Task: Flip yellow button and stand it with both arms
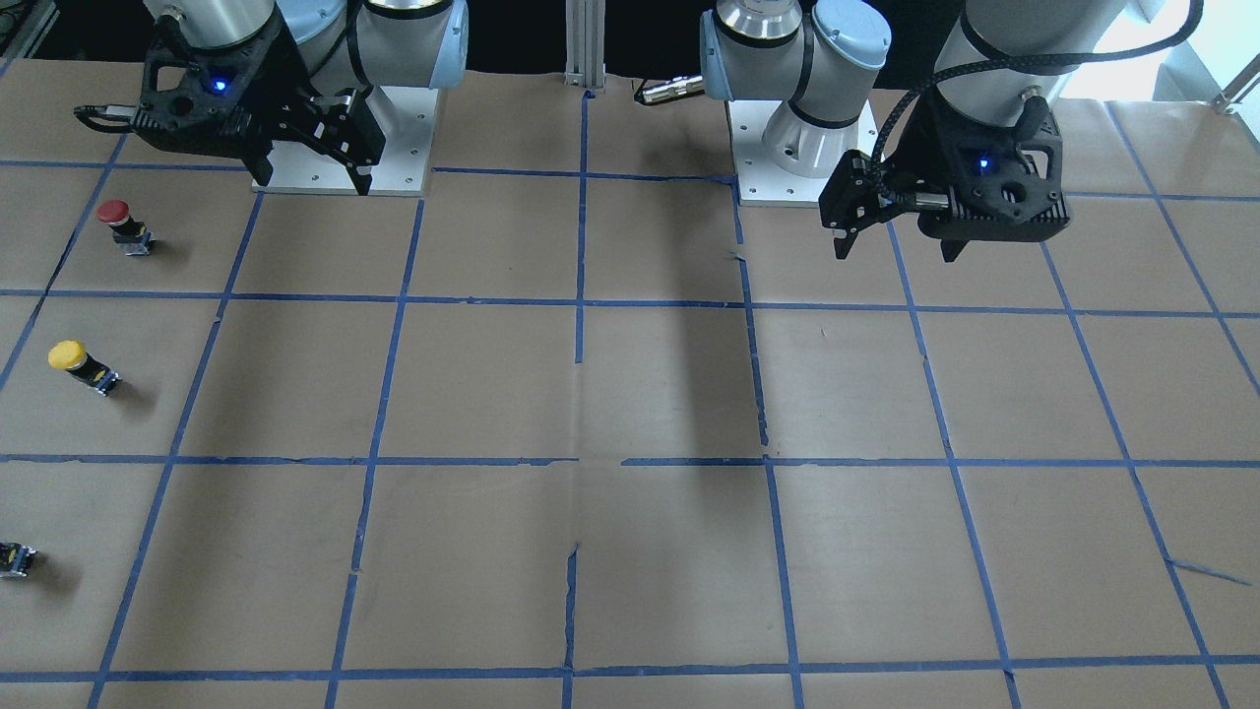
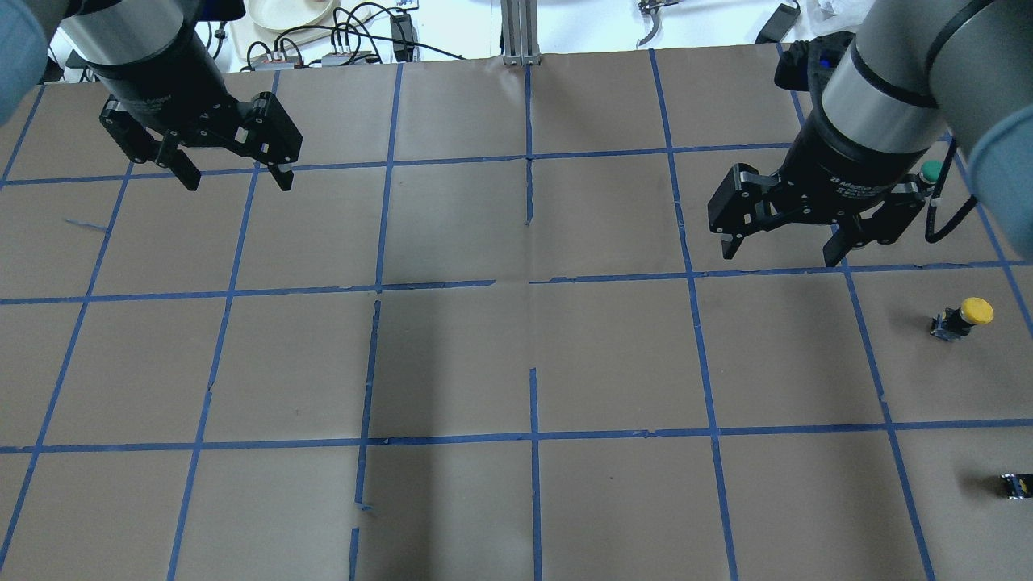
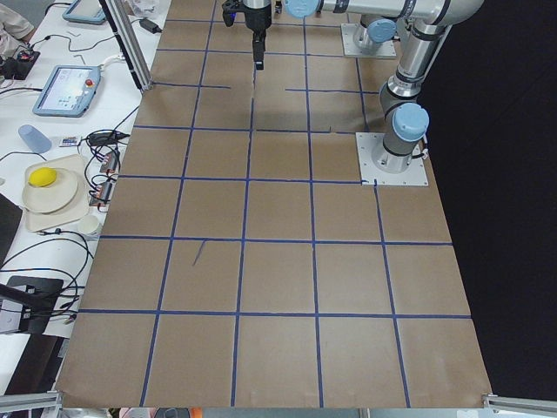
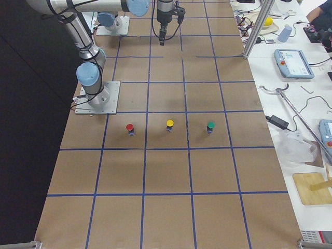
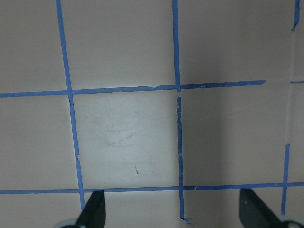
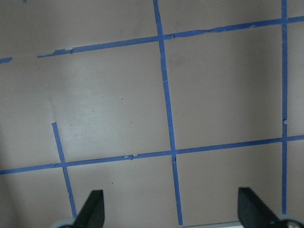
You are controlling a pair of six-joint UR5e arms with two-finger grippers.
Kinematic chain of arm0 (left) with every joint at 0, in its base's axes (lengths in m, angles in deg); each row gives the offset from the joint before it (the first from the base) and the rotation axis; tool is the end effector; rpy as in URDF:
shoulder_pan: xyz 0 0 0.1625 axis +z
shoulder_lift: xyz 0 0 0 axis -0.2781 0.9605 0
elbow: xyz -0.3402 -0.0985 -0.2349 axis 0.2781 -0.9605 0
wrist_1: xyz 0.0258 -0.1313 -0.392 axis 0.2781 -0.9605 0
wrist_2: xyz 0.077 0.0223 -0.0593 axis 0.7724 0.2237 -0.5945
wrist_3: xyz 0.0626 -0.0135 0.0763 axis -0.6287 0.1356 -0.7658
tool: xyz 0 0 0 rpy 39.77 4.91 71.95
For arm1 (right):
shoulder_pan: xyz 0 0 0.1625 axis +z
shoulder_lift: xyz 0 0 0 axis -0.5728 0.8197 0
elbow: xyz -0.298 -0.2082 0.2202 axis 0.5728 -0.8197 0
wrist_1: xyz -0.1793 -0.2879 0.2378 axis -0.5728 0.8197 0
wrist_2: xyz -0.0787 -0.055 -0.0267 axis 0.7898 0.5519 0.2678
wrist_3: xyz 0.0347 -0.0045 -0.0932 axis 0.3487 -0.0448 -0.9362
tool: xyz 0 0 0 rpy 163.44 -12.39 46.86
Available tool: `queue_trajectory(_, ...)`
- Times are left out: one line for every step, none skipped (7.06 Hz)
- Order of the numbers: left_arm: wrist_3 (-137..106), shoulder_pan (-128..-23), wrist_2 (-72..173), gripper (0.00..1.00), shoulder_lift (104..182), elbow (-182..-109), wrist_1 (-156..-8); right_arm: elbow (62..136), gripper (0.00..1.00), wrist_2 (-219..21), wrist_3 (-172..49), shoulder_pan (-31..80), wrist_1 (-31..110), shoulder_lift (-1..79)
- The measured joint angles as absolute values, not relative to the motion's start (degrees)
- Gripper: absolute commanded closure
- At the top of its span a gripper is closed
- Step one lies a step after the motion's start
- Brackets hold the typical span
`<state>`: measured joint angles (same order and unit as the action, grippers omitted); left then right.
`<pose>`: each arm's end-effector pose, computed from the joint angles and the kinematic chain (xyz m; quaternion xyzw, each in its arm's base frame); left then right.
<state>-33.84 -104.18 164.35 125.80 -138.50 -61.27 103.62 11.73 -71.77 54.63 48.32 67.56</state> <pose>-0.1122 -0.5081 0.5114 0.0159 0.9995 0.0188 0.0176 0.1335 -0.4222 0.4862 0.0587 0.9977 0.0293 0.0155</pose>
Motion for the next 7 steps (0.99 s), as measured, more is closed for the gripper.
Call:
queue_trajectory(-33.67,-104.15,164.19,0.00,125.82,-138.45,-61.28,103.69,0.00,12.04,-71.71,54.74,48.06,67.57)
queue_trajectory(-33.43,-104.14,164.12,0.00,125.83,-138.43,-61.25,103.71,0.00,12.75,-71.62,54.76,47.95,67.58)
queue_trajectory(-33.32,-104.13,164.09,0.00,125.83,-138.43,-61.23,103.75,0.00,13.56,-71.45,54.78,48.00,67.59)
queue_trajectory(-33.27,-104.13,164.08,0.00,125.83,-138.45,-61.22,103.76,0.00,13.94,-71.36,54.79,48.18,67.59)
queue_trajectory(-33.25,-104.13,164.08,0.00,125.83,-138.48,-61.22,103.77,0.00,14.08,-71.34,54.79,48.32,67.59)
queue_trajectory(-33.24,-104.13,164.08,0.00,125.83,-138.48,-61.22,103.76,0.00,14.15,-71.40,54.79,48.49,67.59)
queue_trajectory(-33.24,-104.13,164.08,0.00,125.83,-138.49,-61.22,103.73,0.00,14.18,-71.51,54.78,48.69,67.59)
